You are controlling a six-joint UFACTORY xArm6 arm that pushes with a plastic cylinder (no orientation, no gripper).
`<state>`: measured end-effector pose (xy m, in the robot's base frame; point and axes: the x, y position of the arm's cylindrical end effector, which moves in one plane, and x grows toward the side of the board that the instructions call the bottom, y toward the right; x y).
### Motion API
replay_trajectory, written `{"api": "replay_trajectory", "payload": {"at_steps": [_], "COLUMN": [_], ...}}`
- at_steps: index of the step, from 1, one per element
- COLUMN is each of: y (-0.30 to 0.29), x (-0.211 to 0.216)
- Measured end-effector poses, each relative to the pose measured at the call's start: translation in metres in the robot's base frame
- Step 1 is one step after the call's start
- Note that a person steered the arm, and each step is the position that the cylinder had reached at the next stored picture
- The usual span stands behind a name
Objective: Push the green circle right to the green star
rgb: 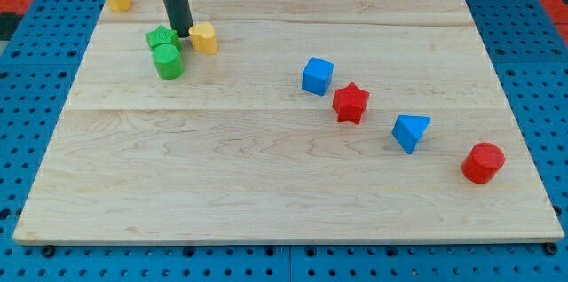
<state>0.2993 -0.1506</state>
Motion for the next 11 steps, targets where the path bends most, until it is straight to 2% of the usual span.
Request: {"api": "replay_trajectory", "payload": {"at_steps": [1, 3, 4, 5, 6, 7, 8, 9, 11], "y": [-0.005, -0.038, -0.038, -0.028, 0.004, 0.042, 0.038, 0.020, -0.042], "x": [0.009, 0.072, 0.069, 0.045, 0.025, 0.056, 0.099, 0.122, 0.090]}}
